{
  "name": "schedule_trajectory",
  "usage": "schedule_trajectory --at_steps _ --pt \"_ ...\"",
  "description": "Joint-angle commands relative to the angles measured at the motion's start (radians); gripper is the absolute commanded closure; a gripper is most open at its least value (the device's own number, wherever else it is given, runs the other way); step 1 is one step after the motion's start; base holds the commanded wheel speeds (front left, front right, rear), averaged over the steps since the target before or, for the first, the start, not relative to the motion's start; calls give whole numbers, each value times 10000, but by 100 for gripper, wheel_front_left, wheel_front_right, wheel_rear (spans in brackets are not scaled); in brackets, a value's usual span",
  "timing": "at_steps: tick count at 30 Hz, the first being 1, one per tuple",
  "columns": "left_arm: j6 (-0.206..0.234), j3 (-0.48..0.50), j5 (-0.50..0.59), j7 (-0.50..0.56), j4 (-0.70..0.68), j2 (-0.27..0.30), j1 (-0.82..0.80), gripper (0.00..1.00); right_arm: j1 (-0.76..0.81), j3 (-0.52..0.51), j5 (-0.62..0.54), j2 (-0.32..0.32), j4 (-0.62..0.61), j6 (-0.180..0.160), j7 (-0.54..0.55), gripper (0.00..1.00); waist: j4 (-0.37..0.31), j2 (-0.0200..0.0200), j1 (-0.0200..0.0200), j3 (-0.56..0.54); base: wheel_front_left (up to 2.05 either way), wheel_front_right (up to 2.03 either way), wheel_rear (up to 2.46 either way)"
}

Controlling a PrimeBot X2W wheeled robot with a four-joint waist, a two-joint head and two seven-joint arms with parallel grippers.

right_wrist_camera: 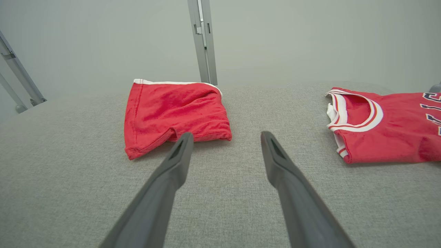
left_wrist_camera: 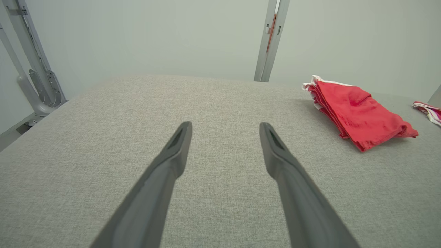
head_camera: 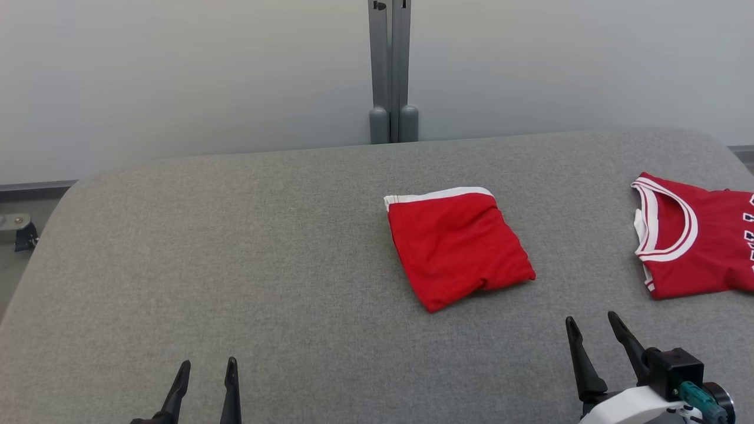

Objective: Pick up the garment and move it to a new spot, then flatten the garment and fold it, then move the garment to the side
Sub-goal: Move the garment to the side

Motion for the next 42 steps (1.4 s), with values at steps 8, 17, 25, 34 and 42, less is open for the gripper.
schedule_trajectory --at_steps 8,17,25,34,42 --pt "5 -77 -107 -26 25 14 -34 0 -267 -82 82 -38 7 -10 -29 0 96 -1 0 134 0 0 0" --pt "-15 -533 -244 -26 4 14 -543 0 -2638 439 1664 -718 649 -8 2226 0 434 -1 0 1080 0 0 0" --pt "-77 -1457 -528 -26 188 12 -1632 0 -5735 438 1744 -1293 2096 -7 5396 0 1451 -1 0 2672 0 0 0" --pt "-139 -1897 -540 -26 415 14 -2137 0 -7232 231 1061 -1418 4637 -8 6061 0 2329 -1 0 3215 0 0 0" --pt "-165 -1809 -391 -26 384 14 -2256 0 -7445 -16 1061 -1020 6128 -10 5907 0 2333 -1 0 3309 0 0 0"
